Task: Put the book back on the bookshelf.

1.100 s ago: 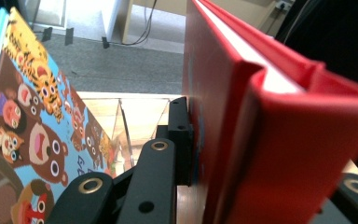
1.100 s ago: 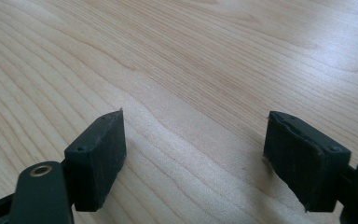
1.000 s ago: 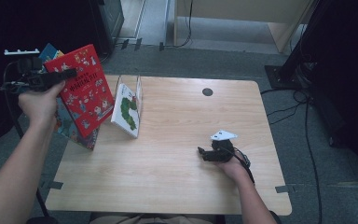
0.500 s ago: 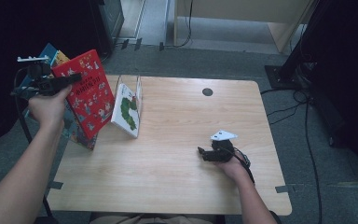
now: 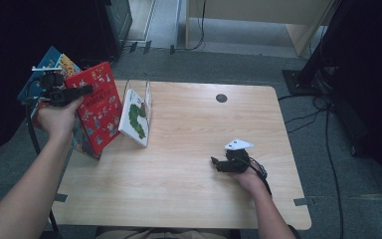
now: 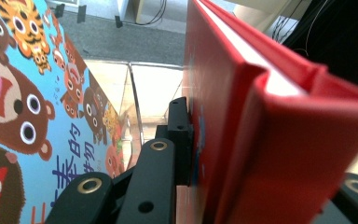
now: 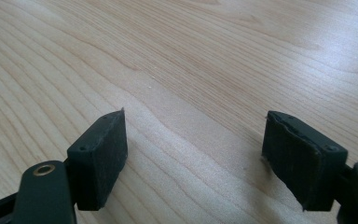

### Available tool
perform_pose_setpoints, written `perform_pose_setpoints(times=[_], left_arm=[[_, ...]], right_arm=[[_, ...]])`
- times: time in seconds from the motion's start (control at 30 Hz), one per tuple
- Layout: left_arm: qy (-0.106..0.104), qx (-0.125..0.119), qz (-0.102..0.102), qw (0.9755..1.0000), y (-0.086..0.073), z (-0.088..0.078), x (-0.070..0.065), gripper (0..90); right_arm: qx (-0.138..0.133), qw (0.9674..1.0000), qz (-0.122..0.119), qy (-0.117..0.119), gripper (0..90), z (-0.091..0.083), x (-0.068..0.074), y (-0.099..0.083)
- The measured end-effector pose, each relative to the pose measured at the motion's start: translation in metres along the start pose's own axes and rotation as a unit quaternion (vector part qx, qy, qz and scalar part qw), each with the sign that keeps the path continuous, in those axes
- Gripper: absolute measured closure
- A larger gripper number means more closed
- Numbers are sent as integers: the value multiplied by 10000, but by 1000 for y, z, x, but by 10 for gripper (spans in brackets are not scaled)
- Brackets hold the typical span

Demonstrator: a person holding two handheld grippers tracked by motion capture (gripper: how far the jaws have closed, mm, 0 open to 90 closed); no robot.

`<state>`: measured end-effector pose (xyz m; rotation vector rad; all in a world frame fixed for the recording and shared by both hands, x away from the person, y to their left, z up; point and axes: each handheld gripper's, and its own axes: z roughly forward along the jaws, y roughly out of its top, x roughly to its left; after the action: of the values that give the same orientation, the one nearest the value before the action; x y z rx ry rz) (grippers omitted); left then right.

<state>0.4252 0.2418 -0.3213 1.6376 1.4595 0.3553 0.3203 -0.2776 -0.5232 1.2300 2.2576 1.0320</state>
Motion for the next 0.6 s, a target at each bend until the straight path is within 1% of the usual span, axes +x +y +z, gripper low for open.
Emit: perform_pose_setpoints(times=[0.07,0.23,0.33,0.43,0.5,0.57,0.6], left_arm=[[-5,-38,-42,10000,-1,0,2,794],[-2,63,-98,9999,0,-2,4,793],[-18,170,-168,9997,1,-4,5,788],[-2,308,-137,9994,3,-5,4,783],[-99,418,-192,9989,5,-6,4,775],[-123,564,-171,9982,7,-7,4,766],[-85,611,-128,9980,8,-8,3,765]], right_arm=[[2,10000,-1,1,220,0,0,0],[2,10000,0,1,220,0,0,0],[1,10000,-1,1,220,0,0,0],[2,10000,-2,1,220,0,0,0],[2,10000,-2,1,220,0,0,0],[3,10000,-1,0,220,0,0,0],[0,10000,-2,2,223,0,0,0]])
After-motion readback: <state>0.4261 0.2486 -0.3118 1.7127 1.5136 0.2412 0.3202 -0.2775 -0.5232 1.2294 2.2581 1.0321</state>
